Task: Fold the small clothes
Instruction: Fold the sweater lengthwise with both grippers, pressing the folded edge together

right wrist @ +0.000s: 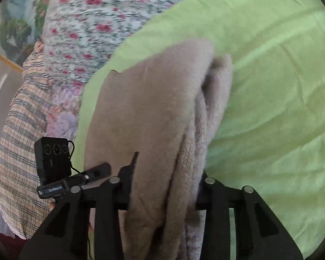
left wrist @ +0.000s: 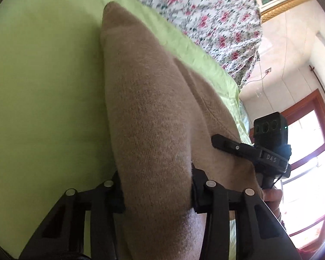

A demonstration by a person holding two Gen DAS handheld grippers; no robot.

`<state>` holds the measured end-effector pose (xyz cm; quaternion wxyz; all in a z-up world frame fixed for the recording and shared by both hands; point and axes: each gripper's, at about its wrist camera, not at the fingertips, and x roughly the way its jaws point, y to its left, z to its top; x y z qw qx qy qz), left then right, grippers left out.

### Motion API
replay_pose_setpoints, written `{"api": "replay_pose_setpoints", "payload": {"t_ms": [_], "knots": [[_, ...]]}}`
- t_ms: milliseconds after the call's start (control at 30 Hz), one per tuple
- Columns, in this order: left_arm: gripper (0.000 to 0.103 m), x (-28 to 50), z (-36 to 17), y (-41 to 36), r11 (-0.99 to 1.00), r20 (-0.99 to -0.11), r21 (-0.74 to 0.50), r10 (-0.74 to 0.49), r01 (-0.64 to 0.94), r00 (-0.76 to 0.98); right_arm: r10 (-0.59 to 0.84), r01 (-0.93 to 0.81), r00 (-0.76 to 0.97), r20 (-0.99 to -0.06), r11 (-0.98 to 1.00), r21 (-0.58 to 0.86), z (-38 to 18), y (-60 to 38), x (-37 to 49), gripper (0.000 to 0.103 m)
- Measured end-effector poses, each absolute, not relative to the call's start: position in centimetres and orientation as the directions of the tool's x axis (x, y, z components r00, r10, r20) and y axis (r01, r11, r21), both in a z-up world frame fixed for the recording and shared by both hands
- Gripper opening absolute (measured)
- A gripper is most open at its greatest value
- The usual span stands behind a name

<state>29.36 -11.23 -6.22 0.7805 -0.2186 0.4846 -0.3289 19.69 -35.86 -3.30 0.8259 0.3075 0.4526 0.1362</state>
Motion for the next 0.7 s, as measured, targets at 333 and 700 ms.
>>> {"api": "replay_pose_setpoints", "payload": {"t_ms": [333,700], "knots": [[0.042,20.1,-0.9,1.2,0.770,-0.636,-0.576,-0.633,0.274,0.442,0.673,-0.134,0.493,-0.551,0.684,0.717,-2.7,-23.2,18.9,0.036],[0.065,16.3,-5.9,8.2,0.783,-0.666,-0.607,-0.596,0.139,0.448,0.630,-0.120,0.400,-0.666,0.756,0.643,-6.1,-17.6,19.6,0.047]]}}
